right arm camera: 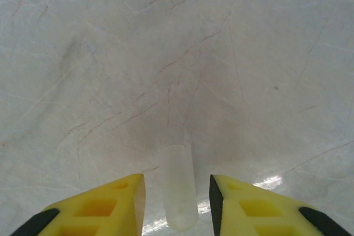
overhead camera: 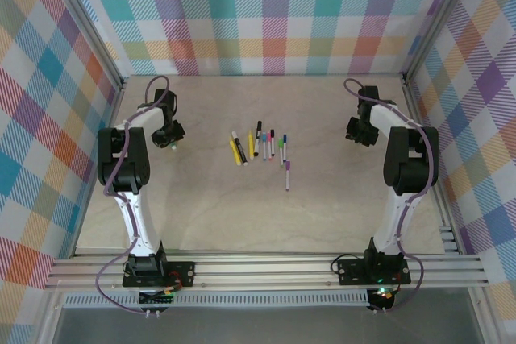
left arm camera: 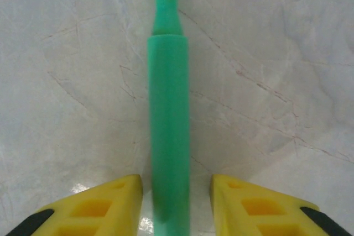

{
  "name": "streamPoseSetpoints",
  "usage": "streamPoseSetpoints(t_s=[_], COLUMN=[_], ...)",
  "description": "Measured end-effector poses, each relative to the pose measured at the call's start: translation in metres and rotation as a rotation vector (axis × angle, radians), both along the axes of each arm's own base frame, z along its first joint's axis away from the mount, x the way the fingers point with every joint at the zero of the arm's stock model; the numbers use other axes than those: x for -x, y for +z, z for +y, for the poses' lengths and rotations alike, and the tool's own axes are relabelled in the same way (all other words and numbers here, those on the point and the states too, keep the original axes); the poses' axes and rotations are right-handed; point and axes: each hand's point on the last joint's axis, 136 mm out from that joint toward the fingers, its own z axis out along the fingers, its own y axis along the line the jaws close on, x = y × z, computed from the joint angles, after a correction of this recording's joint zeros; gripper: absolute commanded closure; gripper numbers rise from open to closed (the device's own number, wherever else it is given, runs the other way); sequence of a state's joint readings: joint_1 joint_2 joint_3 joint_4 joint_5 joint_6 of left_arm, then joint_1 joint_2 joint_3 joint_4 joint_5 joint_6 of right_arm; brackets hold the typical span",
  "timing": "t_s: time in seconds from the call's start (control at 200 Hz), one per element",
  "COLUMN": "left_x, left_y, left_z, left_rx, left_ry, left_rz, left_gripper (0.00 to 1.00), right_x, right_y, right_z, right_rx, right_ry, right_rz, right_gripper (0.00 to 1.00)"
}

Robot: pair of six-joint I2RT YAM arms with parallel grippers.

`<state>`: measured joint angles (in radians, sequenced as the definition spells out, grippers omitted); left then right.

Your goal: Open the pen caps

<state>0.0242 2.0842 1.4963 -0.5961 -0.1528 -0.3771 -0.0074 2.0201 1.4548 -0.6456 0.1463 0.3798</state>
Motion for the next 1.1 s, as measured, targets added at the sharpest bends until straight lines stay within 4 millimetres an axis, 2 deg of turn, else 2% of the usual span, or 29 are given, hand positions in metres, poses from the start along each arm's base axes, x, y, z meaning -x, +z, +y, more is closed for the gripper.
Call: streamPoseSetpoints(t_s=[0.135,0.235,0.33,0.435,0.54,0.6,0.665,0.745,0.835,0.885,0.975,1.1], left_x=[-0.001,-0.001,-0.004,-0.006,0.0,0.009,0.026,0.051,0.079,0.092,0.113,0.123], left_y=[0.003,0.017,0.052,0.107,0.163,0.187,0.199,0.193,0.163,0.144,0.116,0.105], left_z=[-0.005,-0.009,-0.018,-0.037,-0.065,-0.084,-0.105,-0.131,-0.156,-0.165,-0.177,-0.187], left_rx=[0.002,-0.004,-0.025,-0.057,-0.082,-0.092,-0.085,-0.063,-0.031,-0.022,-0.02,-0.009], left_ry=[-0.01,-0.02,-0.04,-0.079,-0.131,-0.161,-0.196,-0.243,-0.293,-0.313,-0.342,-0.352], left_rz=[-0.003,-0.019,-0.086,-0.202,-0.33,-0.396,-0.441,-0.452,-0.409,-0.368,-0.306,-0.293], left_gripper=[0.61,0.6,0.59,0.58,0.58,0.58,0.58,0.57,0.57,0.57,0.56,0.55], right_x=[0.003,0.003,0.001,-0.001,0.003,0.011,0.024,0.044,0.071,0.087,0.108,0.125], right_y=[0.001,0.015,0.044,0.084,0.12,0.134,0.141,0.14,0.127,0.115,0.092,0.07], right_z=[0.001,0.004,0.007,0.012,0.022,0.033,0.057,0.095,0.132,0.147,0.152,0.149], right_rx=[-0.008,-0.021,-0.038,-0.057,-0.062,-0.059,-0.059,-0.066,-0.074,-0.082,-0.085,-0.085], right_ry=[0.002,0.005,0.012,0.025,0.048,0.075,0.133,0.23,0.337,0.381,0.405,0.403], right_rz=[0.009,-0.014,-0.082,-0.177,-0.263,-0.298,-0.32,-0.327,-0.303,-0.276,-0.221,-0.163], right_gripper=[0.58,0.56,0.54,0.53,0.52,0.52,0.53,0.55,0.55,0.55,0.55,0.53])
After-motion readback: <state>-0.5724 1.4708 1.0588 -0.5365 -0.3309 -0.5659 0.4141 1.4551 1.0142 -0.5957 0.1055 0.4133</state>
